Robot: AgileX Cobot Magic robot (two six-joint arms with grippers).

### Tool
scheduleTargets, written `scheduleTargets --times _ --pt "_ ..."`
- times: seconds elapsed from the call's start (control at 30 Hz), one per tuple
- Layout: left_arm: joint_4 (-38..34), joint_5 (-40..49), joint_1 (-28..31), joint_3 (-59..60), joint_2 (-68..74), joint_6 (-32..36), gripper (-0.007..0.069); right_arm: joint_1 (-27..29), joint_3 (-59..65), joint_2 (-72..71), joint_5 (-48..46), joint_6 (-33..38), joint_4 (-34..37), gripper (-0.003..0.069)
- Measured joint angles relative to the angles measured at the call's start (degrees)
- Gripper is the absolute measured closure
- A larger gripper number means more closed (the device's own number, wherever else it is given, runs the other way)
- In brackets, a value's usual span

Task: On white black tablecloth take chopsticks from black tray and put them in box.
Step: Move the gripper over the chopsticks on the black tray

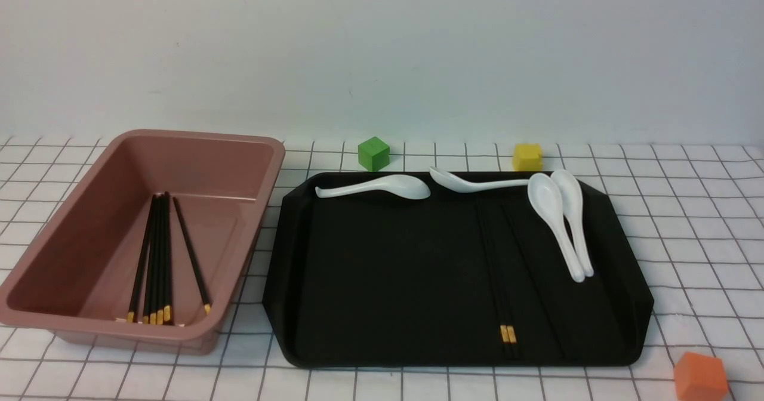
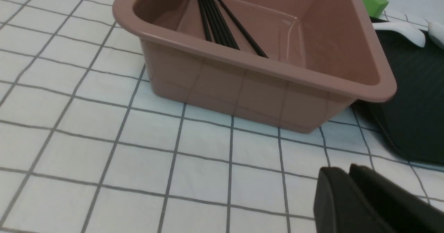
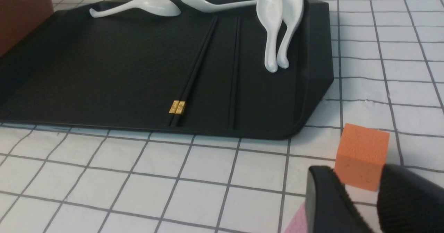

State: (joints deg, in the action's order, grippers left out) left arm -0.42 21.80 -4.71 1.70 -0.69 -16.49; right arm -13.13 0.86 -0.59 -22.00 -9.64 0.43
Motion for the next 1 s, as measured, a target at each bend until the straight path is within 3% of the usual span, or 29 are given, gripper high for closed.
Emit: scheduleTargets --times 0.43,0.6,0.7,0.93,1.0 --pt "0.0 0.0 0.0 0.0 0.0 0.0 0.0560 0.0 0.2 0.0 1.8 -1.2 -0.8 0.0419" --pt "0.0 0.0 0.0 0.0 0.0 0.0 0.0552 0.0 0.5 0.0 7.4 -16.2 15.3 0.0419" --pt "0.0 0.0 0.0 0.0 0.0 0.0 0.0550 0.0 0.5 0.0 8.2 -19.8 20.7 0.0419" --pt "0.0 0.0 0.0 0.0 0.0 0.0 0.0546 0.0 0.5 0.0 10.7 -20.7 23.1 0.0419" --pt "0.0 0.0 0.0 0.0 0.0 0.0 0.0545 0.0 0.3 0.0 17.5 -19.5 22.8 0.0419"
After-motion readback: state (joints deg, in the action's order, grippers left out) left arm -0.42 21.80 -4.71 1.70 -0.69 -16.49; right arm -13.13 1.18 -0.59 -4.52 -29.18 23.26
